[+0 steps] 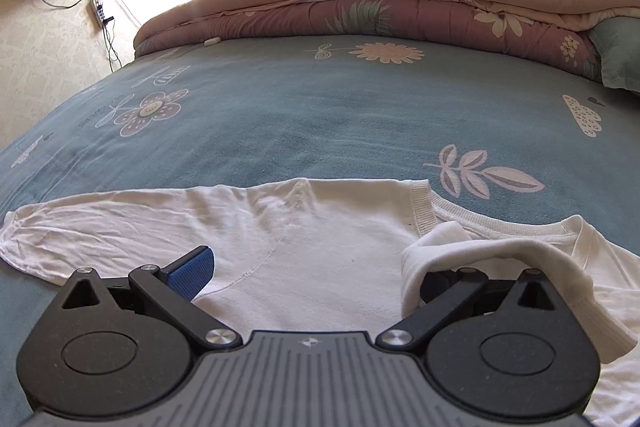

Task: Fold clothes
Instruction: 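Lift the sleeve with the right gripper and carry it across the body, then lay the sleeve on the body and open the right gripper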

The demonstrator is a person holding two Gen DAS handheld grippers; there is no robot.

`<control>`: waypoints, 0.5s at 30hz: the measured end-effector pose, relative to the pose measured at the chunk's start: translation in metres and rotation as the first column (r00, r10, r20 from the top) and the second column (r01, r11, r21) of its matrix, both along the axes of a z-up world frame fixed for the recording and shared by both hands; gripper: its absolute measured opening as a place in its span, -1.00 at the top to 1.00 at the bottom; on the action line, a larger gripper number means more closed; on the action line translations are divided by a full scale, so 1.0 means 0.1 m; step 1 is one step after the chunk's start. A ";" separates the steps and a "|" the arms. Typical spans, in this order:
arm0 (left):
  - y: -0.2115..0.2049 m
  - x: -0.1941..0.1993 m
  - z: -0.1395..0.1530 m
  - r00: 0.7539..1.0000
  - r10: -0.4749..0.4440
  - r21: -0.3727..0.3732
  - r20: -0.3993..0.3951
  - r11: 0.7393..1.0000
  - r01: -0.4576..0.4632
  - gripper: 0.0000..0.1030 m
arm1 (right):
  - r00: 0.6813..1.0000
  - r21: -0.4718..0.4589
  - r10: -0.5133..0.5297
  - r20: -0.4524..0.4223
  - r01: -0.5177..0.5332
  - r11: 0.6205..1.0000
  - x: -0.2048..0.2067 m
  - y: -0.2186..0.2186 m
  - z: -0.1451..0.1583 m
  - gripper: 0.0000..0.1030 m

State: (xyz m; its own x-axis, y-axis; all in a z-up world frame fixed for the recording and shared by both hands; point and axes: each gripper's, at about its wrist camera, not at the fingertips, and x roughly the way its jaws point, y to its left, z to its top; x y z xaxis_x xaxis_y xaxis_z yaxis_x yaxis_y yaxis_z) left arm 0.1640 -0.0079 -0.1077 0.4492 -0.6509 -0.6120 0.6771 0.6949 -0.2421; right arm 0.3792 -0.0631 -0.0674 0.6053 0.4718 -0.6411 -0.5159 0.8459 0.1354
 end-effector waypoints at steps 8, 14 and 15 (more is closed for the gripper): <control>0.00 0.00 0.00 1.000 0.002 0.001 0.002 1.000 -0.002 -0.99 | 0.999 -0.015 0.016 -0.043 -0.017 1.000 -0.02 0.13 -0.18 -1.00; -0.01 -0.01 0.00 1.000 0.001 0.008 0.008 1.000 -0.001 -0.99 | 0.994 -0.099 0.001 -0.109 -0.012 0.995 -0.02 0.19 -0.28 -1.00; -0.01 -0.01 0.00 1.000 0.001 0.009 0.009 1.000 -0.001 -0.99 | 0.993 -0.104 -0.008 -0.120 -0.004 0.995 -0.02 0.18 -0.27 -1.00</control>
State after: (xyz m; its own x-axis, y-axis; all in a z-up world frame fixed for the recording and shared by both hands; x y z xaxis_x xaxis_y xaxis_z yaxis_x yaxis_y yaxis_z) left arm 0.1632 -0.0085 -0.1072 0.4555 -0.6449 -0.6137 0.6783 0.6979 -0.2299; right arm 0.3772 -0.0451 -0.0944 0.5215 0.3974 -0.7551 -0.4993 0.8597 0.1075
